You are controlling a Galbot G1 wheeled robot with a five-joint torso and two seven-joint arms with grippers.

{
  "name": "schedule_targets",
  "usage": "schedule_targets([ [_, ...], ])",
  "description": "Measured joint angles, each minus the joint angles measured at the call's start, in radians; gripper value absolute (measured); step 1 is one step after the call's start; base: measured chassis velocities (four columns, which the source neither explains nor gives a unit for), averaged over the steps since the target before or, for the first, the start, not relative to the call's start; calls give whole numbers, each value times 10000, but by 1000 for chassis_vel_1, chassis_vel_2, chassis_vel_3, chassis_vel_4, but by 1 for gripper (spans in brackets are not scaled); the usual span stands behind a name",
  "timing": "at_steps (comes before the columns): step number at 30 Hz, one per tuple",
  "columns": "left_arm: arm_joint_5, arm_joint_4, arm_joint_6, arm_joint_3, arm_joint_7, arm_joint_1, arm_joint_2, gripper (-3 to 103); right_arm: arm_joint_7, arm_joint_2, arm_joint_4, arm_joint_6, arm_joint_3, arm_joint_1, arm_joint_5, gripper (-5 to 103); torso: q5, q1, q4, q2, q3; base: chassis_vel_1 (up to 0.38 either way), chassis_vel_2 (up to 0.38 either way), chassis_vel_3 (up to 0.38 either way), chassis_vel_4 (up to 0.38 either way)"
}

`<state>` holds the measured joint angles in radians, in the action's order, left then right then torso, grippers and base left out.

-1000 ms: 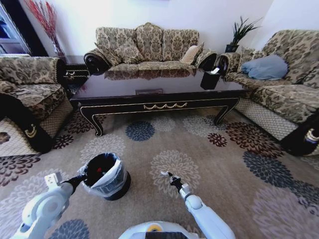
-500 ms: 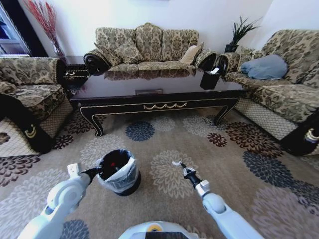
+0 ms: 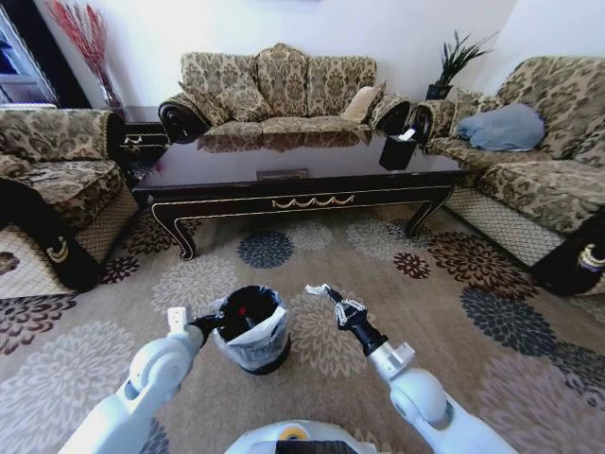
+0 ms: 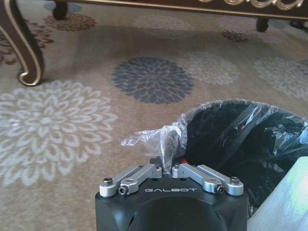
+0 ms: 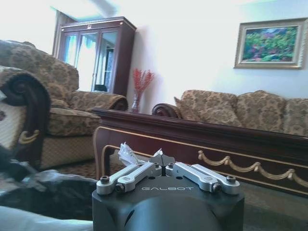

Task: Move to the front of the table and pick up the trash from the floor, then place it into the trash bin.

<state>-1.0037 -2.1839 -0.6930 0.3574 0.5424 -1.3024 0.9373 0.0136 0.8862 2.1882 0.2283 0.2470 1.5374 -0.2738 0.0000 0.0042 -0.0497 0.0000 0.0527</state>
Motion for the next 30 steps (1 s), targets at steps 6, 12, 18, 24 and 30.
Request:
schedule_targets([
  [6, -835, 92, 293, -927, -10, 511, 189, 4, 335, -50, 955, -276, -429, 1028, 903, 0, -1, 0, -4, 0, -1, 0, 0, 0, 0],
  [12, -838, 180, 357, -2234, 161, 1381, 454, 4, 319, -161, 681, -293, -588, 1022, 877, 0, 2, 0, -5, 0, -1, 0, 0, 0, 0],
  [18, -730, -110, 319, -2463, 182, 1095, 205, 4, 246, -94, 370, -369, -524, 1008, 477, 7, 3, 0, 0, 0, -1, 0, 0, 0, 0],
  [24, -653, -306, 286, -2223, 188, 802, 144, 4, 392, -46, 191, -253, -611, 1051, 842, 23, 0, 0, -2, 0, -1, 0, 0, 0, 0],
  [30, -631, -411, 259, -1749, 198, 575, 48, 4, 464, 46, 128, -127, -563, 1236, 1084, 44, 0, 1, -2, 0, 0, 0, 0, 0, 0],
])
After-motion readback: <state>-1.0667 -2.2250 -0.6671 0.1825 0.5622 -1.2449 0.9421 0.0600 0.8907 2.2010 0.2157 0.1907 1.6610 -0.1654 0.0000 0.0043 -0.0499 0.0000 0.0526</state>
